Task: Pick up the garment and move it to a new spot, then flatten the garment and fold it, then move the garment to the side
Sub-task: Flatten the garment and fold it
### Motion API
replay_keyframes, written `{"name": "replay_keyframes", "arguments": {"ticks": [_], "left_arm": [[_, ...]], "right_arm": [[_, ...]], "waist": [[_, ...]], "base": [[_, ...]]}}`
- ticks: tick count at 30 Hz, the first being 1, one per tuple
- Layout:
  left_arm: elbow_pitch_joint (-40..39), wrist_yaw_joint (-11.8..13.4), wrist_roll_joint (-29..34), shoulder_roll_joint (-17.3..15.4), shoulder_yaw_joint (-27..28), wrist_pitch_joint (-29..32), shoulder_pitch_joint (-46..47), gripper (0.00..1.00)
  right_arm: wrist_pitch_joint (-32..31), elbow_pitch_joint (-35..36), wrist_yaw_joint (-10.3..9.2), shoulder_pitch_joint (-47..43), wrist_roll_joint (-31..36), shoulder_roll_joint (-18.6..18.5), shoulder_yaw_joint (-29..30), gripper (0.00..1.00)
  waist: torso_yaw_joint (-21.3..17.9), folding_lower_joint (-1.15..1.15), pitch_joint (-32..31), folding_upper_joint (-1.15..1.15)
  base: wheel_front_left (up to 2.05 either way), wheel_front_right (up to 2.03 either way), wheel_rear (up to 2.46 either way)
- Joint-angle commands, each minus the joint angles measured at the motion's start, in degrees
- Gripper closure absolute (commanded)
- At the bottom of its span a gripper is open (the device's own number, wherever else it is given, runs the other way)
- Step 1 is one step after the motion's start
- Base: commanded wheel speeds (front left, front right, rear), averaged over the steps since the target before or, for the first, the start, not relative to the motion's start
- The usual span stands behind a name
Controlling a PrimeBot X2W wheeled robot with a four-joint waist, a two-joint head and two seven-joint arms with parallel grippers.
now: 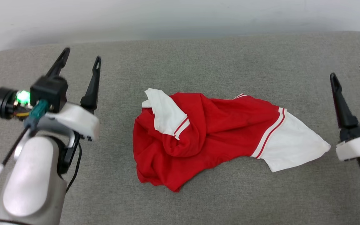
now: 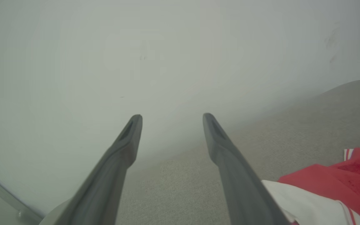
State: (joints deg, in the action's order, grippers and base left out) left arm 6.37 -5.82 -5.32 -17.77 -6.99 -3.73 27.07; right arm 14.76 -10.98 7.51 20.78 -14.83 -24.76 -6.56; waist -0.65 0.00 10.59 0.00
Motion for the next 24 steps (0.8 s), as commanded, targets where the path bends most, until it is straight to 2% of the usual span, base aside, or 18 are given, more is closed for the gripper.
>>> {"name": "replay_keyframes", "arguments": {"ticks": [1,3,6,10,16,21,22,24], "left_arm": [[0.12,-0.69,-1.03,-0.64,-1.28,2.08,2.24,0.0],[0.16,-1.01,-2.21,-0.99,-2.33,3.9,3.76,0.0],[0.27,-1.49,-6.62,-2.86,-6.7,10.7,8.29,0.0],[-0.99,-1.55,-15.64,-8.26,-17.16,21.36,14.91,0.0],[-2.42,-1.57,-28.64,-15.26,-30.69,36.31,24.44,0.0],[-2.43,-1.59,-37.09,-18.83,-41.38,45.95,31.46,0.0],[-1.1,-1.59,-43.07,-20.28,-50.22,52.64,37.4,0.0],[-0.27,-1.59,-45.0,-20.64,-53.62,54.57,39.51,0.0]], "right_arm": [[0.27,2.27,-0.04,-2.53,1.6,2.17,2.01,0.0],[0.31,4.03,-0.04,-4.15,2.73,3.64,3.17,0.0],[0.32,7.72,-0.04,-8.23,5.05,6.91,5.05,0.0],[0.21,10.03,-0.04,-11.23,6.26,9.3,5.81,0.0],[0.3,10.32,-0.04,-11.27,6.96,10.24,5.36,0.0],[0.35,9.93,-0.04,-9.48,7.45,10.11,4.22,0.0],[0.4,9.33,-0.04,-7.63,7.63,9.73,2.66,0.0],[0.43,9.07,-0.04,-6.69,7.62,9.69,1.86,0.0]], "waist": [[-0.24,0.0,0.26,0.0],[-0.35,0.0,0.39,0.0],[-0.71,0.0,0.78,0.0],[-1.4,0.0,1.56,0.0],[-2.69,0.0,3.23,0.0],[-4.04,0.0,5.03,0.0],[-5.59,0.0,7.34,0.0],[-6.38,0.0,8.47,0.0]], "base": [[0.0,0.0,0.0],[0.0,0.0,0.0],[0.0,0.0,0.0],[0.0,0.0,0.0],[0.0,0.0,0.0],[0.0,0.0,0.0],[0.0,0.0,0.0],[0.0,0.0,0.0]]}}
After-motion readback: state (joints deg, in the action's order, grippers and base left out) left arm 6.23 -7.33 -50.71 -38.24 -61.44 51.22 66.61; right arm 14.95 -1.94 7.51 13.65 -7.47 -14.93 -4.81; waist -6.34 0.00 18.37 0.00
